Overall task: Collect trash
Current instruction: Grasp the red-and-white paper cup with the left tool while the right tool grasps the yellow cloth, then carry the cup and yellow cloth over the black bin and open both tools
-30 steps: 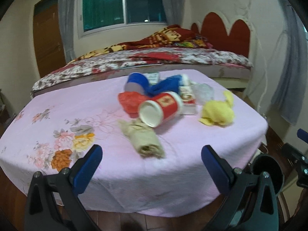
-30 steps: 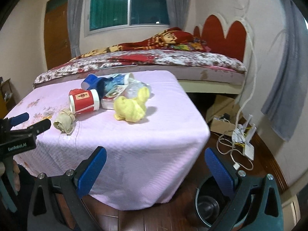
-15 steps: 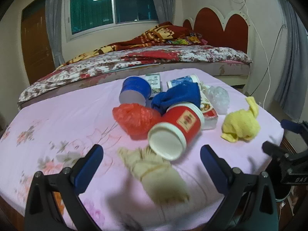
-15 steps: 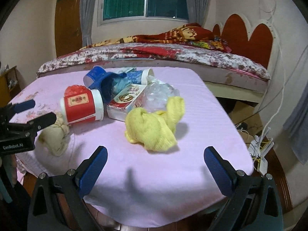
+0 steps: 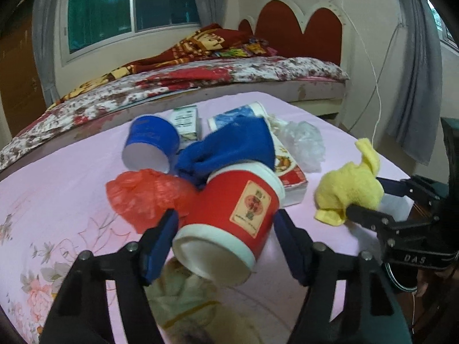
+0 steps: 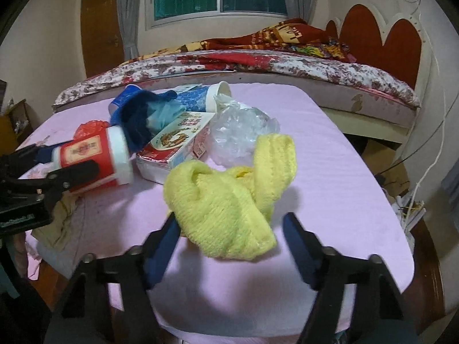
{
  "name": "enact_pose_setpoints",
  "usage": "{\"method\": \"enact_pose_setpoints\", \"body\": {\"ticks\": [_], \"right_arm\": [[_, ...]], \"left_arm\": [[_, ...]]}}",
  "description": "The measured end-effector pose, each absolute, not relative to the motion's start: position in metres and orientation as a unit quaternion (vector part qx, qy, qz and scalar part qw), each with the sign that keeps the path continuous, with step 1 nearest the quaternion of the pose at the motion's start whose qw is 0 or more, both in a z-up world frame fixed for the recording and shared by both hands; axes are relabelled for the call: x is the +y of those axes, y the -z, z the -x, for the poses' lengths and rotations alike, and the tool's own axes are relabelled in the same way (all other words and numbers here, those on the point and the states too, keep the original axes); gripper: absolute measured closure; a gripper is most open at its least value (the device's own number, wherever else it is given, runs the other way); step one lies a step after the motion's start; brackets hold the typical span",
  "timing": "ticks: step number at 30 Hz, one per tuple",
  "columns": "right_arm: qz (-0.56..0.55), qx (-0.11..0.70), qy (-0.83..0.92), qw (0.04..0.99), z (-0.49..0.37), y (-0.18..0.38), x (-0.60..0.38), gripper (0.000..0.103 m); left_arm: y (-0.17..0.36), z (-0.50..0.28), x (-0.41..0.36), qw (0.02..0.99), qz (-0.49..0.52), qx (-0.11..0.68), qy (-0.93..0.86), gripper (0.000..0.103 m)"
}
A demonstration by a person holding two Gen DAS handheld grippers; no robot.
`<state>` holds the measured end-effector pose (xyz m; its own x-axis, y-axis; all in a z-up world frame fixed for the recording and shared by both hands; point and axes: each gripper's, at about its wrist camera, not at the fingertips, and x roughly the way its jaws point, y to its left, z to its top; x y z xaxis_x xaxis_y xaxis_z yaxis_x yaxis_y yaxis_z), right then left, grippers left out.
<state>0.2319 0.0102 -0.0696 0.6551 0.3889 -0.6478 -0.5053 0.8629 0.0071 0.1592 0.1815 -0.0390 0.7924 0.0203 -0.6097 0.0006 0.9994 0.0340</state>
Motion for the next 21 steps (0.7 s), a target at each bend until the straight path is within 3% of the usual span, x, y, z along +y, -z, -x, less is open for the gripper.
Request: {"method": "enact_pose_setpoints", "body": {"ticks": [2,4,8,21], "right_arm": [[0.091,0.333,-0.256,0.903,-0.230,0.070,0.009,0.058],[0.090,0.327,-0.262,0.904,-0.226,0.068,0.006,0.070],[0.085,0.312,-0.262,0.909,-0.215,0.061,-0.006,0.082],[0.070,0.281,-0.245,0.925,-0.187,0.034,-0.052,0.085]], "left_arm": [[0.038,-0.158,0.180,0.947,-0.014,0.320,-0.003,0.038],[0.033,-0.155,0.177,0.950,-0.013,0.313,-0.006,0.040],[0.024,-0.145,0.170,0.954,-0.014,0.300,-0.008,0.044],[0.011,-0.129,0.147,0.960,-0.015,0.278,-0.016,0.048]]}}
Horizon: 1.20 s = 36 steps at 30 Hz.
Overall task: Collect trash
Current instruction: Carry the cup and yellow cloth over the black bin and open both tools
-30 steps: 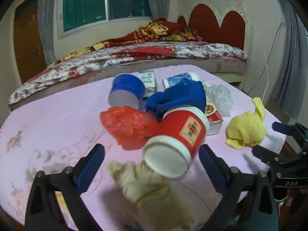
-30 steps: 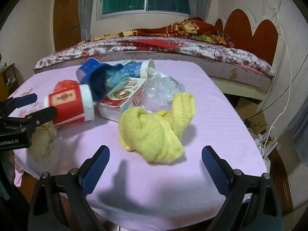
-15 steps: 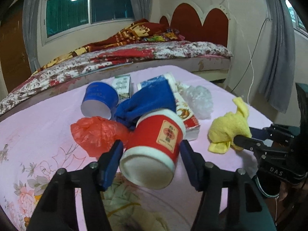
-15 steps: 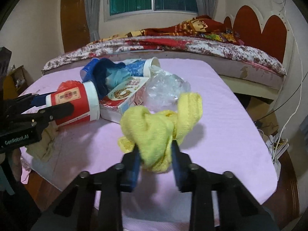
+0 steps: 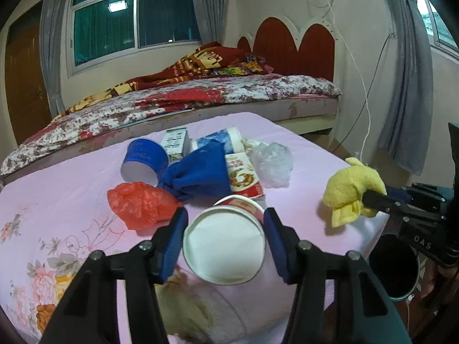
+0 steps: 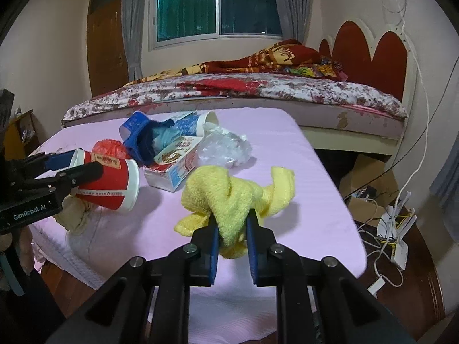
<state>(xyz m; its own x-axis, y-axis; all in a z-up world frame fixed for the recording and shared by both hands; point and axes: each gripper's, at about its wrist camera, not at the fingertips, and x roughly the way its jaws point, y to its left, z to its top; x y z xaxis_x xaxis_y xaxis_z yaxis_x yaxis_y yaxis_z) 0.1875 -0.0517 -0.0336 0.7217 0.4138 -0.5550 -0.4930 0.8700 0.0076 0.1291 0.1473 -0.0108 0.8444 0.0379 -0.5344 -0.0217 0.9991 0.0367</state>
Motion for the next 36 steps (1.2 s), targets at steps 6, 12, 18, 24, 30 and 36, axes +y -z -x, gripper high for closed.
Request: {"method": "enact_pose_setpoints", "body": {"ticks": [6,12,18,24,30,36], "right_arm": [[0.069,0.270,-0.222,0.934,-0.177,0.021,-0.079,0.085],[0.071,0.272,-0.184,0.942,-0.163,0.020,-0.126,0.085],[0.058,0.286,-0.139,0.946,-0.148,0.027,-0.182,0.085],[0.034,0.292,-0.099,0.951,-0.134,0.032,-0.237,0.085],[0.015,0.305,-0.073,0.949,-0.119,0.046,-0.284,0.085],[0.003,0.332,-0.052,0.942,-0.102,0.072,-0.320,0.085]], "left_arm": [[0.005,-0.127,0.132,0.963,-0.010,0.270,0.004,0.049],[-0.002,-0.125,0.096,0.964,-0.012,0.261,0.045,0.049],[-0.004,-0.125,0.042,0.960,-0.024,0.260,0.099,0.049],[-0.004,-0.123,-0.017,0.952,-0.038,0.263,0.153,0.049],[0.009,-0.121,-0.077,0.937,-0.054,0.275,0.210,0.049],[0.030,-0.119,-0.125,0.919,-0.070,0.296,0.252,0.049]]}}
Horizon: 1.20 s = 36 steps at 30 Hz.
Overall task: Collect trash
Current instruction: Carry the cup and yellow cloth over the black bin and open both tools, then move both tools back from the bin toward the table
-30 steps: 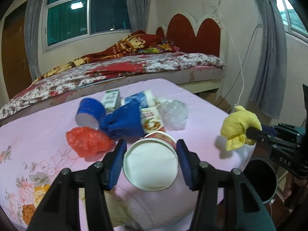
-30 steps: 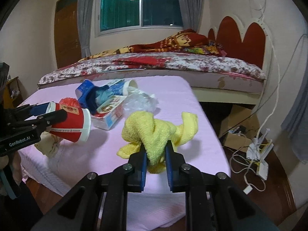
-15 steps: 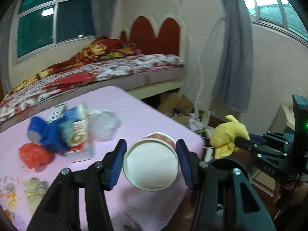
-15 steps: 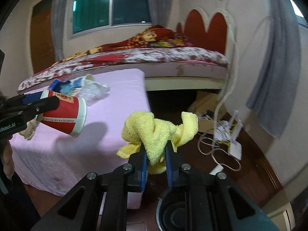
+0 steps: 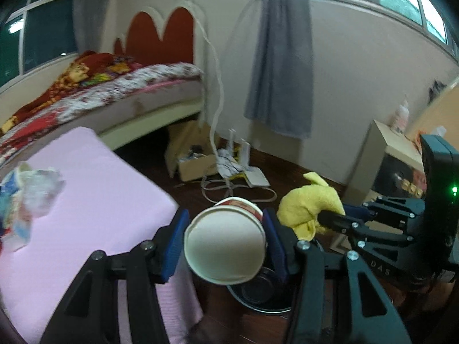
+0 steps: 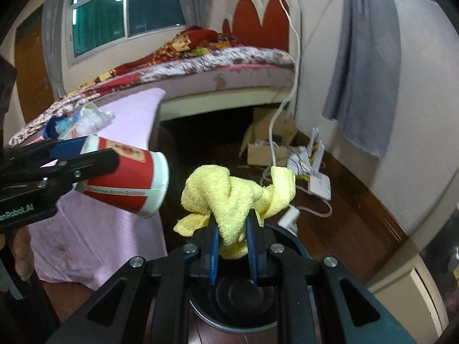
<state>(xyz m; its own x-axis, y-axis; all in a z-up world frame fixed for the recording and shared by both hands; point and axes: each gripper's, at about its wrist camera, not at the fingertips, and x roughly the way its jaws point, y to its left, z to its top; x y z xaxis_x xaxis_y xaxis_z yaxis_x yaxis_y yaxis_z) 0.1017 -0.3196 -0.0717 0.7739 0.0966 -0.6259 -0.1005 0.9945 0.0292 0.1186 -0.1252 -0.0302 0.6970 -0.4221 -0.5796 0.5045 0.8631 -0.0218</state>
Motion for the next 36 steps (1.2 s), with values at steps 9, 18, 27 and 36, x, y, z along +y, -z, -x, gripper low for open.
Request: {"method": "enact_pose_setpoints", "body": {"ticks": [9,18,27,36], "right_arm": [[-0.016,0.375,-0.042,0.926,-0.095,0.117,-0.355,0.085],[-0.023,0.404,-0.060,0.913,-0.114,0.162,-0.361,0.085],[-0.006,0.449,-0.058,0.892,-0.132,0.200,-0.360,0.060],[0.002,0.451,0.007,0.893,-0.134,0.212,-0.380,0.002]], "left_arm": [[0.070,-0.129,-0.163,0.897,-0.090,0.333,0.275,0.049],[0.111,-0.141,-0.181,0.884,-0.105,0.360,0.279,0.049],[0.143,-0.154,-0.186,0.866,-0.104,0.406,0.273,0.032],[0.142,-0.151,-0.158,0.894,-0.075,0.393,0.200,0.000]]}}
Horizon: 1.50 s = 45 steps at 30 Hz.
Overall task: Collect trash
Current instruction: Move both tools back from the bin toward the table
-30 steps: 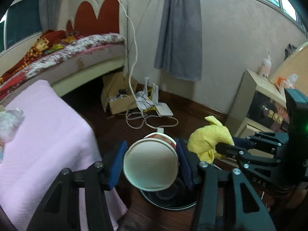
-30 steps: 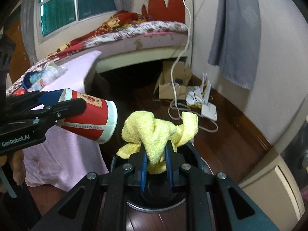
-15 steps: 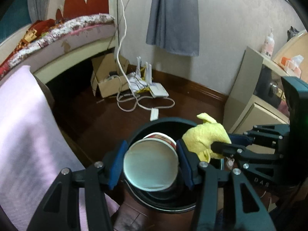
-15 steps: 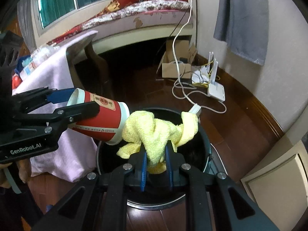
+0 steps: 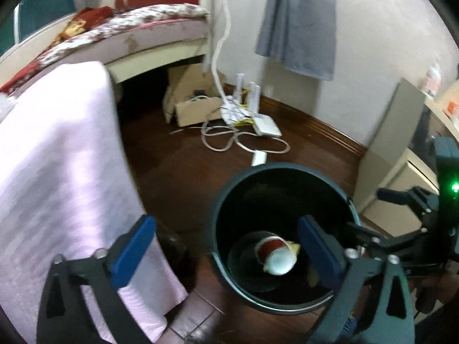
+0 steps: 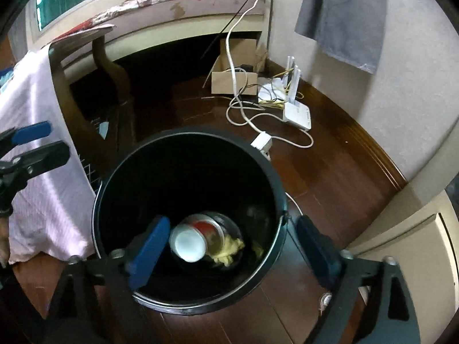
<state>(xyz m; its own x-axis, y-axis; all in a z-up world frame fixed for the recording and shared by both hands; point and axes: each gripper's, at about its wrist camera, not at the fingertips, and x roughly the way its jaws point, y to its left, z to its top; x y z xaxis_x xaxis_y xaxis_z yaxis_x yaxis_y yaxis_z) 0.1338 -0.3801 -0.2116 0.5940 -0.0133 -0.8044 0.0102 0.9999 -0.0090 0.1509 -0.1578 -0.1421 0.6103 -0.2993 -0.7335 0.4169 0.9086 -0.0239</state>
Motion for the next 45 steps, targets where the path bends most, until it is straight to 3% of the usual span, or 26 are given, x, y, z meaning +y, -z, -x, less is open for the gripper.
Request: {"method": "enact_pose_setpoints", "body": {"ticks": [24,45], "right_arm": [[0.014,0.367,-0.011,0.930,-0.114,0.111,-0.330,0.000],[0.025,0.305,-0.076,0.949,-0.114,0.039,-0.244,0.000]], "left_arm": [[0.068,-0.125,-0.112,0.931,-0.053,0.336,0.135,0.000],[0.020,-0.094,-0.021,0.960,-0.007,0.271,0.066,0.000]]}}
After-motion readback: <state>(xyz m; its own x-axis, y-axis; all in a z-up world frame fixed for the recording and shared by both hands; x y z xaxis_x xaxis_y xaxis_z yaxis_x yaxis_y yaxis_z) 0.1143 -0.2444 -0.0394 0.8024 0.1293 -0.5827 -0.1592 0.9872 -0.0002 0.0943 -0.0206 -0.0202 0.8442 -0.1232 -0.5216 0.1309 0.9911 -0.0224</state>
